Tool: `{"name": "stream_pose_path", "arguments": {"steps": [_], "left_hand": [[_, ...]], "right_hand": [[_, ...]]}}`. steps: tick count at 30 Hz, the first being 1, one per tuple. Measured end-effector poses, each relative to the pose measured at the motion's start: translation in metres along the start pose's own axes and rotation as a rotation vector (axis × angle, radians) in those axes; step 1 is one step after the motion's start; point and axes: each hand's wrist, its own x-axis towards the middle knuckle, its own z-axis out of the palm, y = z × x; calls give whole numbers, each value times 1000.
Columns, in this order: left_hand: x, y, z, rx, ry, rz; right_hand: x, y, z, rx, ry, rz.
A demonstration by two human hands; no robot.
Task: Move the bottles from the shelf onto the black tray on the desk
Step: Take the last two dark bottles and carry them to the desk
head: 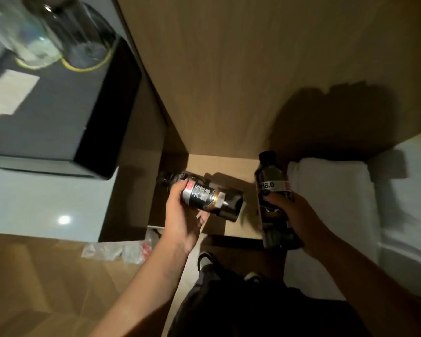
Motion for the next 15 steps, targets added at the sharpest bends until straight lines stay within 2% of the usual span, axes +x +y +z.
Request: {"name": "stream_pose_path", "arguments": {"steps": [6,9,15], "left_hand": [[-54,0,1,-287,-120,-4],[-82,-8,1,-320,-130,-3],[-151,-33,8,-297,-150,54]], "right_hand": [[-41,-21,1,309,-210,81],[-61,-21,3,358,-306,105],[-108,-22,3,313,-278,184]]}}
